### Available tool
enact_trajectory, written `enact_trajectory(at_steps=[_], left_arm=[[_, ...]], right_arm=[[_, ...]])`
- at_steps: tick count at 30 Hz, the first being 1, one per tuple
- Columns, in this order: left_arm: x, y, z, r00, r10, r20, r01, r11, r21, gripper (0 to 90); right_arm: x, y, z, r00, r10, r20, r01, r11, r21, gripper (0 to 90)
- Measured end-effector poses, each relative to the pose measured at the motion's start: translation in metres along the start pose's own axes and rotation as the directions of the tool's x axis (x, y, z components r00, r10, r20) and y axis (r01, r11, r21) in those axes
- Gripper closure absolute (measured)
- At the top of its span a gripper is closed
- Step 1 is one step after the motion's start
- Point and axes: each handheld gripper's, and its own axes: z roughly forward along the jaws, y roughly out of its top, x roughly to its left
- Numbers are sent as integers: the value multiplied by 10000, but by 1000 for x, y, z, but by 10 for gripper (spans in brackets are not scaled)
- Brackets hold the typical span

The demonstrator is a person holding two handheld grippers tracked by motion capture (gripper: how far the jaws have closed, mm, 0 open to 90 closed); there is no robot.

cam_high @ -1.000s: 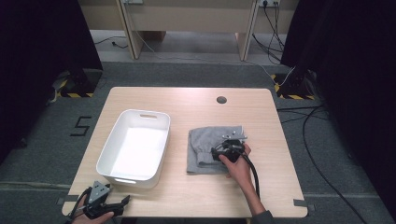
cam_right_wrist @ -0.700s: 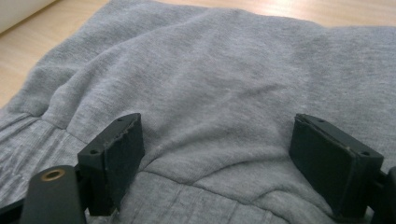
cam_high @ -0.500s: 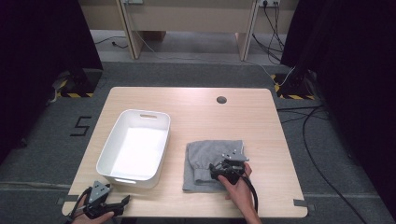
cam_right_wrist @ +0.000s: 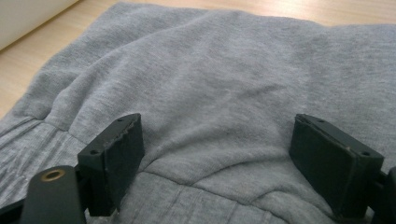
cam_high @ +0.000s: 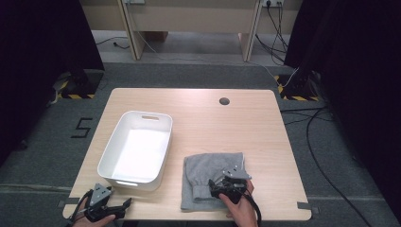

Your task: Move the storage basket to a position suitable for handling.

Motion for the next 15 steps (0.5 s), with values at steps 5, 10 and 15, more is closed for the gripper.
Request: enact_trajectory(at_steps=[5,10,15], left_arm=[[0,0,0,10000,22,-9,-22,10000,8,94],[0,0,0,10000,11,13,-11,10000,20,94],[0,0,0,10000,-29,-6,29,10000,34,100]], right_arm=[[-1,1,-3,9997,-53,-253,57,9998,169,185],[-4,12,-12,9927,-961,-725,955,9954,-111,211],[-3,27,-18,9862,-1367,-936,1325,9899,-497,211]])
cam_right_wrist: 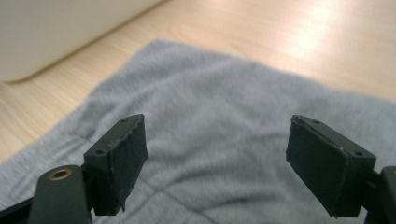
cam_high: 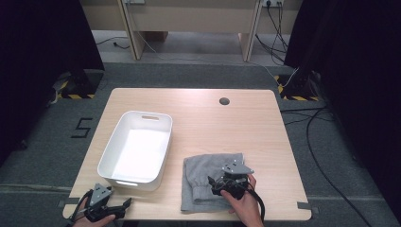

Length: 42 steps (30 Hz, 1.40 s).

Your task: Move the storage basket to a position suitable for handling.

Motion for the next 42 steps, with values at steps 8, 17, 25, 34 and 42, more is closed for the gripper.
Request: enact_trajectory(at_steps=[8,17,25,34,42], left_arm=[[3,1,-6,9990,-247,-371,241,9996,-174,218],[-10,8,-16,9993,-345,-164,320,9905,-1337,270],[-11,13,-14,9947,-832,-612,720,9833,-1671,270],[0,30,-8,9892,-1428,-318,1317,9640,-2311,268],[-13,43,4,9959,-881,-186,815,9704,-2274,215]], right_arm=[[-10,27,-6,9956,-921,-193,912,9949,-434,219],[-8,62,17,9842,-1469,-985,1399,9874,-741,224],[7,98,48,9681,-2059,-1425,1996,9782,-577,229],[27,132,78,9499,-2478,-1905,2419,9688,-543,229],[33,155,110,9519,-2491,-1781,2497,9681,-195,225]])
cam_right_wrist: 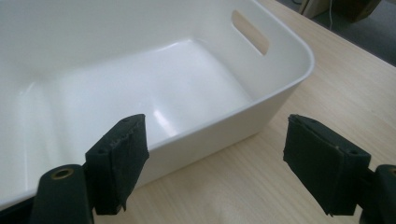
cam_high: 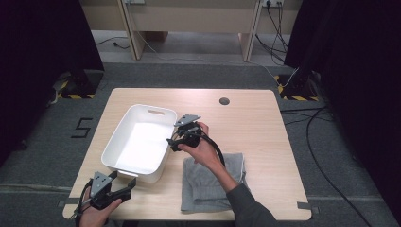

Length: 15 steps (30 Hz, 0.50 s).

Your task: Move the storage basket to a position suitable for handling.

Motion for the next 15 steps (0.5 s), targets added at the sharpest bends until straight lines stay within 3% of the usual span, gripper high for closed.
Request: enact_trajectory(at_steps=[5,6,7,11,15], left_arm=[[-2,6,11,9995,-73,322,73,10000,-20,213],[-3,8,13,9992,-77,380,77,10000,0,213],[-4,11,17,9991,-116,416,118,9999,-31,213],[-3,16,25,9988,-79,488,78,10000,33,218],[2,32,44,9980,-73,630,52,9994,339,220]], right_arm=[[-7,3,23,9999,160,45,-162,9984,538,226],[-8,3,26,9996,266,54,-269,9981,555,225],[-14,1,30,9976,695,35,-696,9952,684,224],[-19,-3,29,9957,911,192,-921,9939,604,223],[-25,-11,20,9914,1240,428,-1264,9902,591,218]])
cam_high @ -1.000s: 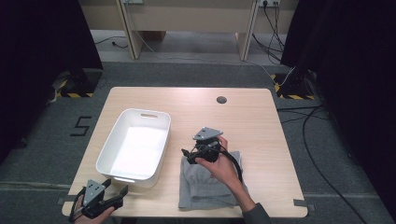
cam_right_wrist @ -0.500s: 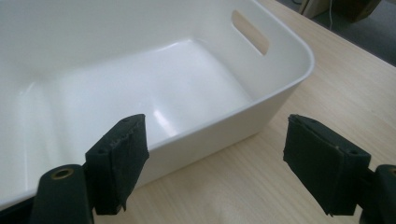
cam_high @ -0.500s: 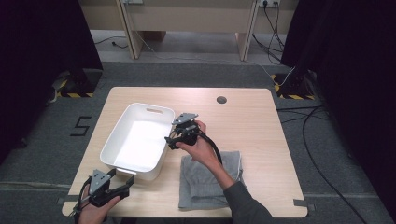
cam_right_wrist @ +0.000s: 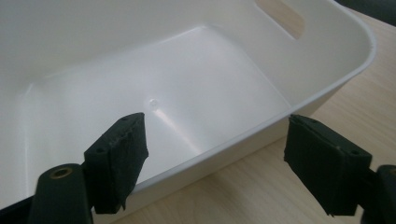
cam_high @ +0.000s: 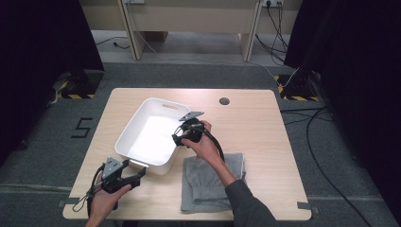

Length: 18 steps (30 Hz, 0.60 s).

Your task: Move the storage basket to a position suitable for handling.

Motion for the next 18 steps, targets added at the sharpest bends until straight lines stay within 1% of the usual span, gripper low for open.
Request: enact_trajectory(at_steps=[1,2,3,4,5,7,8,9,10,11,12,13,14,15,16,17,18], left_arm=[[2,3,4,10000,-56,18,56,10000,41,204],[4,10,14,9999,77,-101,-75,9998,180,215],[4,10,14,9999,77,-101,-75,9998,180,224],[5,13,20,9997,124,-222,-119,9997,201,224],[4,14,24,9996,98,-259,-91,9997,242,226],[0,15,29,9998,-6,-193,12,9995,301,228],[-1,15,30,9999,-13,-156,18,9995,326,234],[-6,16,29,9999,51,-111,-48,9995,318,233],[-9,16,27,9998,190,-86,-187,9993,329,234],[-15,17,23,9995,289,-126,-285,9989,378,233],[-15,17,23,9995,289,-126,-285,9989,378,231],[-19,20,16,9999,59,154,-64,9994,327,227],[-19,20,16,9999,59,154,-64,9994,327,225],[-23,22,12,9996,23,290,-33,9994,337,219],[-27,23,8,9992,124,370,-138,9992,366,219],[-31,25,5,9988,202,435,-220,9990,399,216],[-36,25,4,9982,267,539,-292,9985,456,212]], right_arm=[[-2,-5,-5,9986,481,202,-483,9988,57,213],[-4,-8,-10,9957,820,443,-827,9964,162,210],[-4,-8,-10,9957,820,443,-827,9964,162,210],[-4,-9,-12,9936,983,562,-998,9947,258,205],[-6,-12,-17,9898,1162,828,-1195,9922,367,204],[-6,-17,-23,9817,1502,1168,-1552,9873,351,211],[-5,-19,-27,9750,1762,1355,-1822,9827,326,208],[-4,-20,-29,9739,1819,1358,-1881,9816,343,196],[-6,-23,-38,9742,1837,1307,-1875,9821,169,196],[-8,-23,-41,9737,1772,1432,-1788,9839,-17,201],[-12,-23,-45,9720,1642,1683,-1622,9864,-258,200],[-17,-21,-48,9701,1636,1793,-1570,9863,-505,195],[-17,-21,-48,9701,1636,1793,-1570,9863,-505,195],[-31,-18,-53,9713,1639,1724,-1523,9852,-781,195],[-31,-18,-53,9713,1639,1724,-1523,9852,-781,195],[-38,-15,-53,9703,1778,1638,-1658,9825,-845,199],[-45,-13,-51,9709,1757,1626,-1630,9826,-886,206]])
